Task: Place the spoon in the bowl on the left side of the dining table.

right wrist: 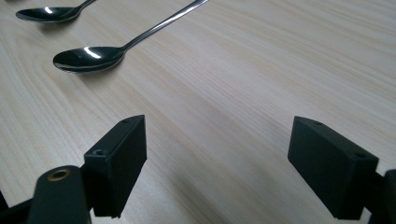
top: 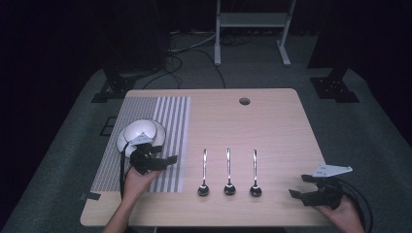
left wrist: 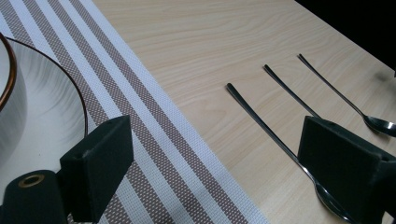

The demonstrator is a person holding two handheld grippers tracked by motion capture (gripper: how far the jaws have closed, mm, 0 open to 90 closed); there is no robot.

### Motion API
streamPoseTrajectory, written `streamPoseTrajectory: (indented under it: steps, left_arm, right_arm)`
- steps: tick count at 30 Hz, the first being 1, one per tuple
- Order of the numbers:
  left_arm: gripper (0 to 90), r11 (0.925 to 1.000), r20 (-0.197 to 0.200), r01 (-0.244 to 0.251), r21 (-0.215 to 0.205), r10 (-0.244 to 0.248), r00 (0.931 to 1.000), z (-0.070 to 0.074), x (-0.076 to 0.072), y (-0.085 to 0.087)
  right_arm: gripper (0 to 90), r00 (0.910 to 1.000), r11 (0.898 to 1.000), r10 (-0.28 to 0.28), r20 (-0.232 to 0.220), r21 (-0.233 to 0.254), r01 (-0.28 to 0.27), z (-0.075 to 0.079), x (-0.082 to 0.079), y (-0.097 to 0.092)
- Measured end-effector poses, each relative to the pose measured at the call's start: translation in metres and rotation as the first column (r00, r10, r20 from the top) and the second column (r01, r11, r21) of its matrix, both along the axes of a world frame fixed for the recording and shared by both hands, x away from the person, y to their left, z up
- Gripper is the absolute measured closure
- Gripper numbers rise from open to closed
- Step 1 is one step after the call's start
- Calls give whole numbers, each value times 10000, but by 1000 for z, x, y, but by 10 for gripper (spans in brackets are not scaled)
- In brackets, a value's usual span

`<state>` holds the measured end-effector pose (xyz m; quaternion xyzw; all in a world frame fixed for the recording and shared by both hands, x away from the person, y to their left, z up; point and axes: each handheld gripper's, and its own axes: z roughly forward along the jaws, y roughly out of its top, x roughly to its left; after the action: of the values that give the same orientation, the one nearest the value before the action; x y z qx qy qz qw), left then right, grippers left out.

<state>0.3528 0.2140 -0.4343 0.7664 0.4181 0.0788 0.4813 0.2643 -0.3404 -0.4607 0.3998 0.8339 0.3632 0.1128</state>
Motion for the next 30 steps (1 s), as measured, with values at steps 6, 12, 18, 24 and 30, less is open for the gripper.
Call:
streamPoseTrajectory:
  steps: [6, 12, 18, 24, 30]
  left_arm:
    - [96, 9999, -6, 118, 11, -118, 9999, 0, 0, -2]
    - [96, 9998, -153, 184, -19, -184, 9997, -2, 1, -1]
    - [96, 9993, -132, 190, 334, -185, 9997, -3, 0, -1]
    - [96, 9988, -107, 248, 415, -244, 9996, -3, -1, -2]
    - [96, 9980, -174, 313, 548, -304, 9994, -5, -1, -3]
  right_arm:
    - [184, 9971, 9962, 737, -179, -455, -745, 9, 7, 17]
    - [185, 9872, 9809, 1587, -157, -1110, -1595, 27, 16, 41]
    - [185, 9717, 9609, 2354, -205, -1449, -2359, 39, 28, 64]
    - [186, 9517, 9393, 3053, -337, -1536, -3068, 44, 37, 92]
    - [186, 9231, 9047, 3795, -618, -1840, -3842, 43, 40, 120]
